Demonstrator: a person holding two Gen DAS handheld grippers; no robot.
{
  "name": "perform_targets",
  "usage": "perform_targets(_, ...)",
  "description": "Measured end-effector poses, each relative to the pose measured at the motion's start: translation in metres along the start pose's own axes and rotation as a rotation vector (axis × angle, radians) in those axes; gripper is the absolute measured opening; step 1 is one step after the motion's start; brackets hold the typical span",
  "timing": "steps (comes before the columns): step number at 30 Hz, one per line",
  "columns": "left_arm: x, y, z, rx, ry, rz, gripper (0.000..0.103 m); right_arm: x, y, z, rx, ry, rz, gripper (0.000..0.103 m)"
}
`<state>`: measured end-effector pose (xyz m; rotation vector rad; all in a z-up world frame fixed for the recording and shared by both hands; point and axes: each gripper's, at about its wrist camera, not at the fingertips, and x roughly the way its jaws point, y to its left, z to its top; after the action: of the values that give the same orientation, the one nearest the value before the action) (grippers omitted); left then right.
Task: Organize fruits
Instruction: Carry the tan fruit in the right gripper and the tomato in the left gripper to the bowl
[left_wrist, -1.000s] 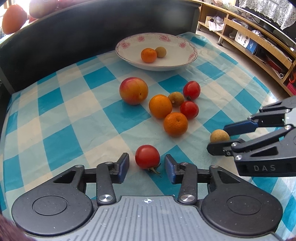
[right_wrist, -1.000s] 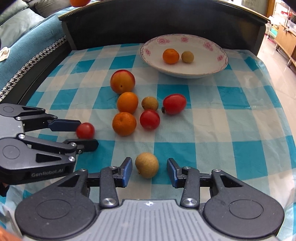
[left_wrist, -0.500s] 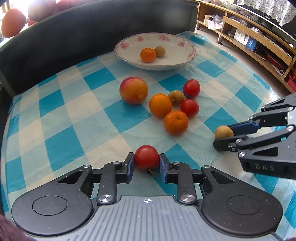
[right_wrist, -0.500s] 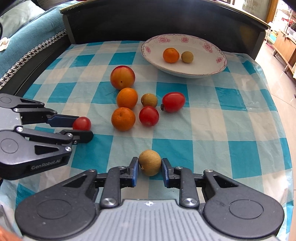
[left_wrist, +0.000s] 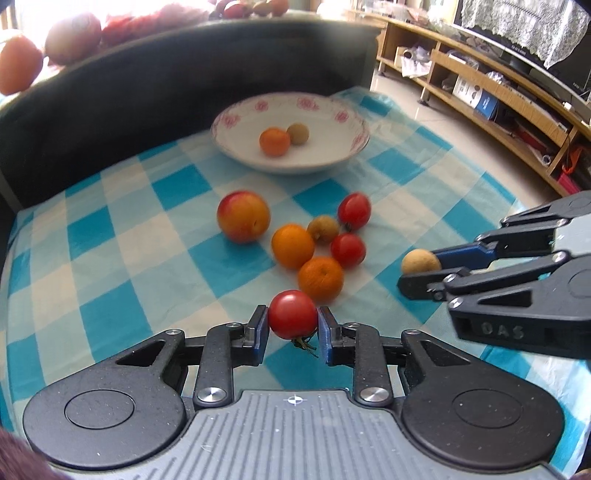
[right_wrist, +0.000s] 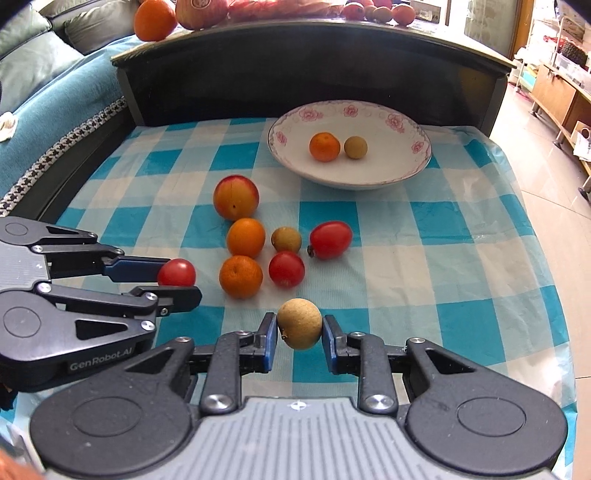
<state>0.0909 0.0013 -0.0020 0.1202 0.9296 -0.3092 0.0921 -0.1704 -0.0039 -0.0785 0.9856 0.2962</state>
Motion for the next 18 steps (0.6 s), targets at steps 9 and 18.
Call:
perform_targets(9,-0.001,-0.004,0.016,-0.003,-0.033,-0.002,0.035,-0.007,-0.004,0.011,0.027,-0.041,0.004,0.030)
perform_targets(18,0.000,-0.004,0.023,-0.011,-0.044,-0.001,0.036,-0.008,-0.004,0.018,0.037,-0.057,0.001,0.030)
